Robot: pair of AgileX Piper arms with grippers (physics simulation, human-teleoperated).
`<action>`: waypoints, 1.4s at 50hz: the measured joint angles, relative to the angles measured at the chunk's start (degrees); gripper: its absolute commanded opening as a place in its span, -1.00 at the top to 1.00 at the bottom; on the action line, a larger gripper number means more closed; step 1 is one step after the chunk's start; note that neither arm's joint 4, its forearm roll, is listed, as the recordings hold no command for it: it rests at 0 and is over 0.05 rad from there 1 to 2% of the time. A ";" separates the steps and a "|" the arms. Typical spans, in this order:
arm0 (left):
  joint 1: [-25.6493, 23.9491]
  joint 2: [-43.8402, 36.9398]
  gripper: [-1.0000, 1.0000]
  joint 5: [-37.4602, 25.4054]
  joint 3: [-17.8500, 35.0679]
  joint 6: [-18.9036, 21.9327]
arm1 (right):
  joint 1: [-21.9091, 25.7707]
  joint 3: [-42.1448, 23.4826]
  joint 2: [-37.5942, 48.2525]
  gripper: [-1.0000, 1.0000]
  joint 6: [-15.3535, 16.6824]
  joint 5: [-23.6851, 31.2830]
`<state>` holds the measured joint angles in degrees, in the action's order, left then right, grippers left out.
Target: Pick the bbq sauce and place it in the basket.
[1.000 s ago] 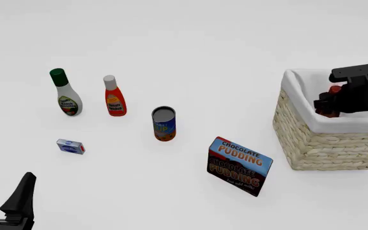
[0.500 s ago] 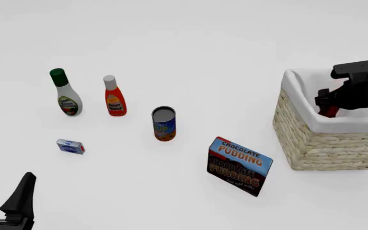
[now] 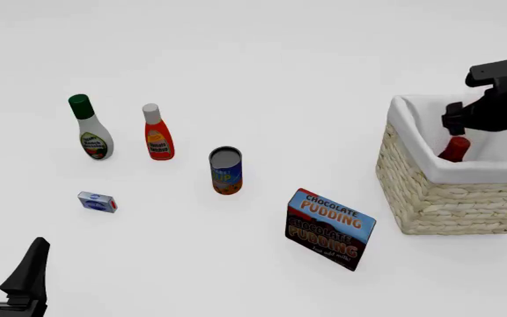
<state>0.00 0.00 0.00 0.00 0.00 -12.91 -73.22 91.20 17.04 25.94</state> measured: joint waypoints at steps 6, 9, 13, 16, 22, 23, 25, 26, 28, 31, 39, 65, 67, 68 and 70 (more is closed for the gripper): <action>0.00 0.00 -1.00 0.00 0.00 0.00 | 0.29 -1.77 -0.98 -1.00 0.57 1.78; 0.00 0.00 -1.00 0.00 0.00 0.00 | 0.46 -2.68 -1.55 -1.00 0.82 2.69; 0.00 0.00 -1.00 0.00 0.00 0.00 | 0.77 -3.75 -2.45 -1.00 1.08 3.82; 0.00 0.00 -1.00 0.00 0.00 0.00 | 1.07 -4.55 -3.17 -1.00 1.21 4.63; 0.00 0.00 -1.00 0.00 0.00 0.00 | 1.61 -6.07 -4.52 -1.00 1.43 6.10; 0.00 0.00 -1.00 0.00 0.00 0.00 | 1.71 -6.32 -4.74 -1.00 1.46 6.33; 0.00 0.00 -1.00 0.00 0.00 0.00 | 1.91 -6.79 -5.17 -1.00 1.50 6.77; 0.00 0.00 -1.00 0.00 0.00 0.00 | 2.03 -7.01 -5.39 -1.00 1.51 6.99; 0.00 0.00 -1.00 0.00 0.00 0.00 | 2.24 -7.41 -5.81 -1.00 1.54 7.37; 0.00 0.00 -1.00 0.00 0.00 0.00 | 2.58 -7.92 -6.42 -1.00 1.58 7.89; 0.00 0.00 -1.00 0.00 0.00 0.00 | 3.53 -8.82 -8.31 -1.00 1.51 9.08; 0.00 0.00 -1.00 0.00 0.00 0.00 | 5.11 -7.03 -17.04 -1.00 -0.38 9.75; 0.00 0.00 -1.00 0.00 0.00 0.00 | 5.18 -6.59 -18.03 -1.00 -0.69 9.69; 0.00 0.00 -1.00 0.00 0.00 0.00 | 5.22 -6.36 -18.57 -1.00 -0.81 9.67; 0.00 0.00 -1.00 0.00 0.00 0.00 | 5.34 -5.92 -19.68 -1.00 -1.17 9.64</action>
<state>0.00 0.00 0.00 0.00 0.00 -7.57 -79.15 71.52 15.87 35.58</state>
